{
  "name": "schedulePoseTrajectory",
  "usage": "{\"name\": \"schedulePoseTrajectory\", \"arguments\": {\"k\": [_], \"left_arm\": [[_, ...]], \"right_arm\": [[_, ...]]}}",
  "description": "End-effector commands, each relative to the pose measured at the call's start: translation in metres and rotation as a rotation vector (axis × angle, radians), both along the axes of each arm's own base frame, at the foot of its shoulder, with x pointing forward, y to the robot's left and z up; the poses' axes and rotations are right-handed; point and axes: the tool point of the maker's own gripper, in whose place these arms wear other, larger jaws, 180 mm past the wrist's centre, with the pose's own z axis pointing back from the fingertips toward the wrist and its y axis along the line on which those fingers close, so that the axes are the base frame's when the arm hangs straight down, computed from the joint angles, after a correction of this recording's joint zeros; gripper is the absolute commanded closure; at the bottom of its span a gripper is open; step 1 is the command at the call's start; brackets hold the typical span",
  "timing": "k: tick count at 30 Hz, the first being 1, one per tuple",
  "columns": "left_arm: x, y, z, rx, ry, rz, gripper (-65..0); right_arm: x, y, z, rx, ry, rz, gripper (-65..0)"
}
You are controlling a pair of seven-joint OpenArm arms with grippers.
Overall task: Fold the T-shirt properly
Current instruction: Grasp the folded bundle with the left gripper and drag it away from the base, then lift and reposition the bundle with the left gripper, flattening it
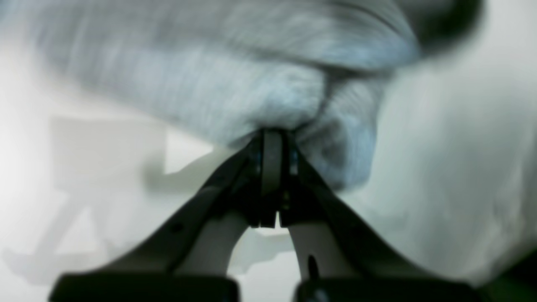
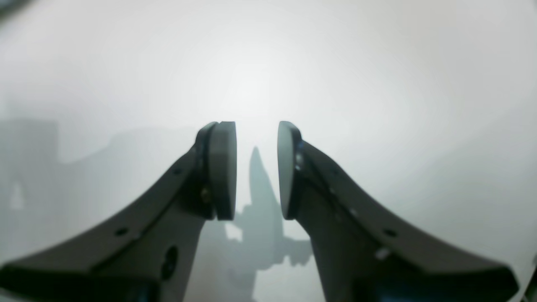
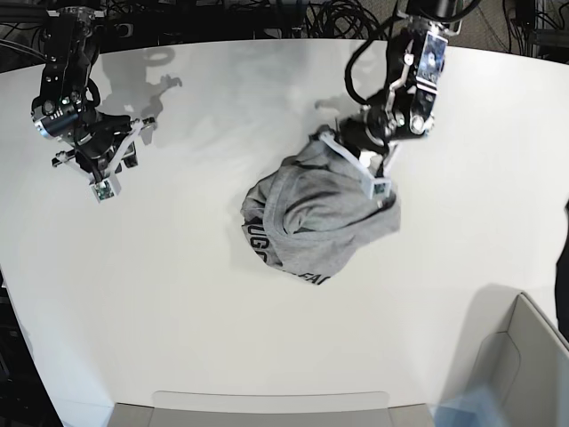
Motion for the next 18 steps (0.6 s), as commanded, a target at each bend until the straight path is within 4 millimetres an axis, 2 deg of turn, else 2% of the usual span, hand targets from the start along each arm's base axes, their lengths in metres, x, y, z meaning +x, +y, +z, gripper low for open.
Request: {"name": "schedulePoseTrajectory", "arguments": {"k": [1,5,7,9,11,12,13,15,16,18], "left_arm": [[0.027,0.015,0.008,0.035,-0.045,0.043,0.0],[0.095,0.042,0.020,0.074,-0.141,0.130,0.0],[0.115,0.046,0.035,0.075,-0.187,0.146,0.0],[0.122,0.044,0.046,0.070,-0.212,0.140,0.0],[0.128,0.061,0.068,0.082,-0.275,0.165,0.0],[0.129,0.064,0.079,0.081,-0.312,0.173,0.0],[0.125,0.064,0.081,0.082,-0.327,0.170,0.0],[0.115,0.054,0.094,0.072,-0.383,0.144,0.0],[0.111,0.042,0.099,0.068,-0.413,0.111,-0.3],[0.102,0.022,0.098,0.082,-0.452,0.031,-8.1]], "right_arm": [[0.004,0.001,0.010,0.001,-0.036,0.014,-17.1],[-0.010,0.002,0.002,-0.013,-0.004,0.064,-17.1],[-0.013,-0.001,0.001,-0.019,0.000,0.077,-17.1],[-0.015,-0.004,0.001,-0.027,0.002,0.083,-17.1],[-0.014,-0.012,0.003,-0.037,-0.003,0.065,-17.1],[-0.014,-0.015,0.005,-0.040,-0.007,0.053,-17.1],[-0.014,-0.018,0.006,-0.043,-0.010,0.045,-17.1],[-0.013,-0.022,0.007,-0.046,-0.015,0.037,-17.1],[-0.013,-0.022,0.008,-0.048,-0.016,0.037,-17.1],[-0.012,-0.022,0.008,-0.055,-0.015,0.047,-17.1]]}}
